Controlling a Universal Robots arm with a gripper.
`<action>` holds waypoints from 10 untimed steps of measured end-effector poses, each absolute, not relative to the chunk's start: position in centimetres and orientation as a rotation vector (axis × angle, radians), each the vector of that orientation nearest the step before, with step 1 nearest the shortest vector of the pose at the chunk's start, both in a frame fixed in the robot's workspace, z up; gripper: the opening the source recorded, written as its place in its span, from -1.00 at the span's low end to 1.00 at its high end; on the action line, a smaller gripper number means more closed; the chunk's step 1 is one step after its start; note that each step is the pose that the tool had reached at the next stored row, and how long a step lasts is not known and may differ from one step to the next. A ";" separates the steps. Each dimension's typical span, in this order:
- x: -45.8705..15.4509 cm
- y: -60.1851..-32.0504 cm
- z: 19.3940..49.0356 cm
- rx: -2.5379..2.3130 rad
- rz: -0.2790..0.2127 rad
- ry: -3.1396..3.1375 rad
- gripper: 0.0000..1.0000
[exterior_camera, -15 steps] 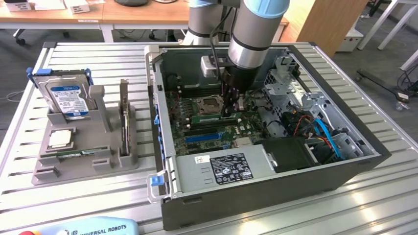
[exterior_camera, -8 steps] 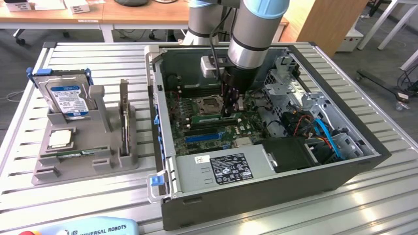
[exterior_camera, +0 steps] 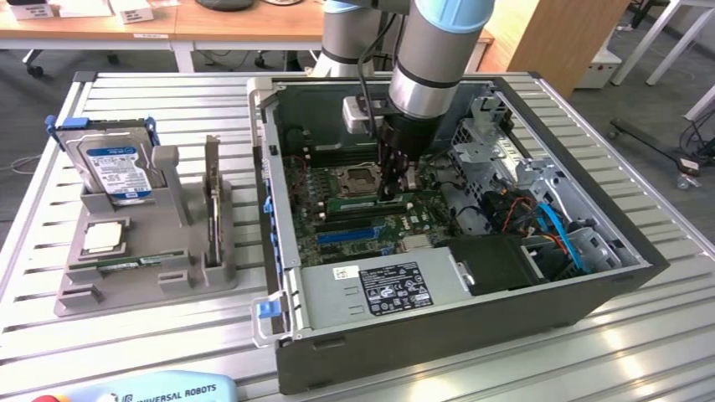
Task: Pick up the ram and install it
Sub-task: 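Insert the ram into the slot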
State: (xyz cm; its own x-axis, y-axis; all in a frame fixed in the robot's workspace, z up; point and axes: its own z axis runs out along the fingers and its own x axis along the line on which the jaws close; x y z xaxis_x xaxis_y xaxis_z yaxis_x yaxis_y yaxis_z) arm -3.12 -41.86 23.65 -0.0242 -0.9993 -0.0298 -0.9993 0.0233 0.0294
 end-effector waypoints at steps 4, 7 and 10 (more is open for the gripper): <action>-3.1 -41.9 23.6 -2.194 0.066 2.247 -0.77; -3.1 -41.9 23.6 -2.194 0.066 2.247 -0.77; -3.1 -41.9 23.6 -2.199 0.066 2.241 -0.77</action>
